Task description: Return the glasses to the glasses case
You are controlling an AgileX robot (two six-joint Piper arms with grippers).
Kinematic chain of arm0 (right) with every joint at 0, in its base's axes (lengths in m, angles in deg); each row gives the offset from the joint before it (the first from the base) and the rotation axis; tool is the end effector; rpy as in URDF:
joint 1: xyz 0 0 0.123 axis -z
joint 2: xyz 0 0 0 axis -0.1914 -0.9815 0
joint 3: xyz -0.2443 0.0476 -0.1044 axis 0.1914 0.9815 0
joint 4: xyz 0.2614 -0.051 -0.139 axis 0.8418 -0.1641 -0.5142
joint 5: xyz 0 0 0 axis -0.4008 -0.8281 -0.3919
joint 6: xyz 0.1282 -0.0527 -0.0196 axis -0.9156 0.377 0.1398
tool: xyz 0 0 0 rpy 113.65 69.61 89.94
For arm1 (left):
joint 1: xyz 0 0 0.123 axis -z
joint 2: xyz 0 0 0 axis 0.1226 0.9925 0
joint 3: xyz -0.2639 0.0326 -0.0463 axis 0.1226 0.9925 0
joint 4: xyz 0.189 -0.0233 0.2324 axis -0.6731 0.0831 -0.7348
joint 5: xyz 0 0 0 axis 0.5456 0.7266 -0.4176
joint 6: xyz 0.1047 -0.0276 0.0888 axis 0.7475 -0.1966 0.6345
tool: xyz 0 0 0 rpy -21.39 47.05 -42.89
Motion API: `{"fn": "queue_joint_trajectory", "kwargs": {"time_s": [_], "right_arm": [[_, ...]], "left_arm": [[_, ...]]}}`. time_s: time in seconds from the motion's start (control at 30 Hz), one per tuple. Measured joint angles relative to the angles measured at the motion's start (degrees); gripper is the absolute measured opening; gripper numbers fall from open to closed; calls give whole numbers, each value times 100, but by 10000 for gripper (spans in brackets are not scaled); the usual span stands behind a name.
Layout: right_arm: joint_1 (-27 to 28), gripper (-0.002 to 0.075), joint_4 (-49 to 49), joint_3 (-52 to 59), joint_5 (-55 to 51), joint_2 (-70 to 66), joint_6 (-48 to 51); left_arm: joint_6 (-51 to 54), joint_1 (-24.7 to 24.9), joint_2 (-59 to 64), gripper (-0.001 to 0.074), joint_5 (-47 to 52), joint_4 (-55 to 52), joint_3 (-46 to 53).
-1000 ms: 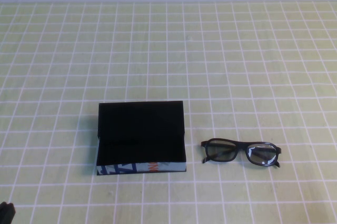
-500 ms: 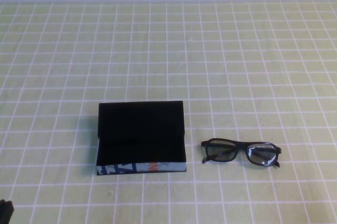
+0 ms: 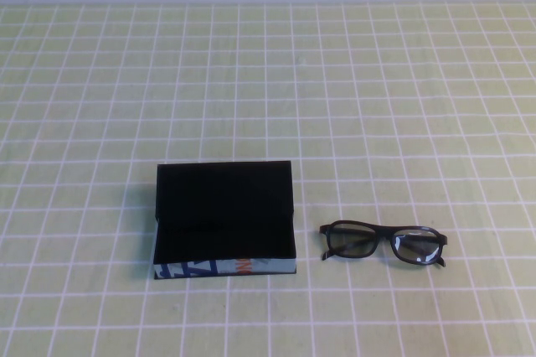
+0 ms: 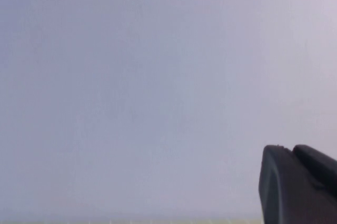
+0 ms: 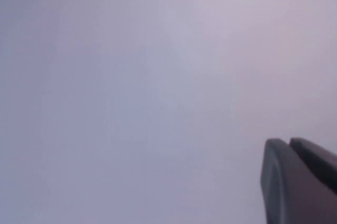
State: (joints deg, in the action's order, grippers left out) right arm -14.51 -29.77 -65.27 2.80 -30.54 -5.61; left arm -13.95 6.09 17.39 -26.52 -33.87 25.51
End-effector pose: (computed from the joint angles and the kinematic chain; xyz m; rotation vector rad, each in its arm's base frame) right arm 0.1492 0.0120 0.2708 -0.0607 1.0142 0.0474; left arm 0.1571 -0.0336 0.2494 0.0780 1.2022 -0.2488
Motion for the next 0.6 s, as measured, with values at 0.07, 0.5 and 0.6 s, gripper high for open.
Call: {"fn": "queue_joint_trajectory", "kwargs": {"time_s": [0.07,0.5,0.6], "right_arm": [[0,-17,0,0,551,0,0],[0,-17,141,0,2211,41,-164],[0,-17,258,-199,2495,41,-843]], "left_arm": [[-40,0,0,-3,-365,0,0],[-840,0,0,-3,-1946,-12,0],[-1017,0,-10,-3,-2648,-21,-20]]}}
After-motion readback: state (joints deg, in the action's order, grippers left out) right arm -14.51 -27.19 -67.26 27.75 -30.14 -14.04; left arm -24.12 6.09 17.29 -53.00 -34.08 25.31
